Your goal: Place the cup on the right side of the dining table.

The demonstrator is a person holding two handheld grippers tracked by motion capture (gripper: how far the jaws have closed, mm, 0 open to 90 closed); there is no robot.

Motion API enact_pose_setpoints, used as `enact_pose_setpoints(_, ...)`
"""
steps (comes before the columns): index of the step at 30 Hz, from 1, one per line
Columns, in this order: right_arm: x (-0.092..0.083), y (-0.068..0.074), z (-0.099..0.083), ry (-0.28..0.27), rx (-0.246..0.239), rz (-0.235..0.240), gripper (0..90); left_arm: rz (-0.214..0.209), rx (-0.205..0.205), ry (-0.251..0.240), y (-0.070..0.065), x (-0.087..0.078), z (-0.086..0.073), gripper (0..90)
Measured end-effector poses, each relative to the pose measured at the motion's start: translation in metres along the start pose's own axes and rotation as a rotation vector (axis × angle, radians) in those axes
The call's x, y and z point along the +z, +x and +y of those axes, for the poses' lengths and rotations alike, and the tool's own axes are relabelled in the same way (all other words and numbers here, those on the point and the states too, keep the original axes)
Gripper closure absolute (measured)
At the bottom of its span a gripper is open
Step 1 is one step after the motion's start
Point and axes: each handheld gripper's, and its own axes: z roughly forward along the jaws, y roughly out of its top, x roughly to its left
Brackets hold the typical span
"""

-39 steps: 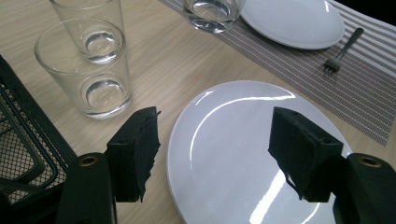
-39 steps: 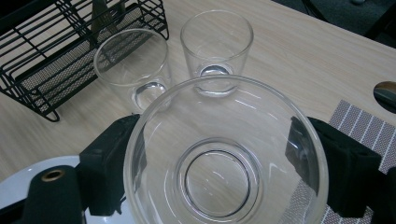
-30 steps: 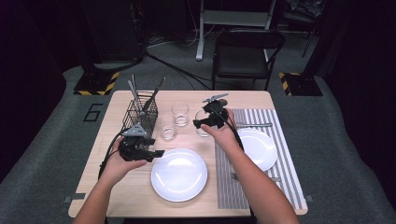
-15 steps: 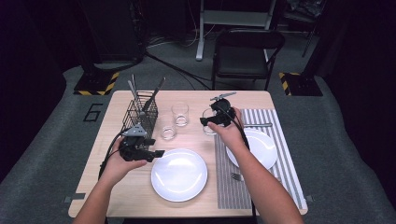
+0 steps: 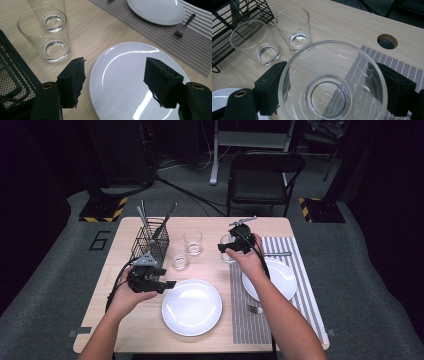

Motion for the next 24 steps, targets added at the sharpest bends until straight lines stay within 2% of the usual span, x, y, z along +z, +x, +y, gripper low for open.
enact_pose_setpoints(3,0.0,-0.002,0.0,0.002,0.016,-0.005,17.0,-0.002,-0.002,0.002,0.0,0.0,0.0,32.9)
enact_pose_setpoints(24,0.011,-0.019,-0.009,0.017,0.048,-0.043,17.0,0.0,0.001,0.002,0.001,0.001,-0.001,32.9)
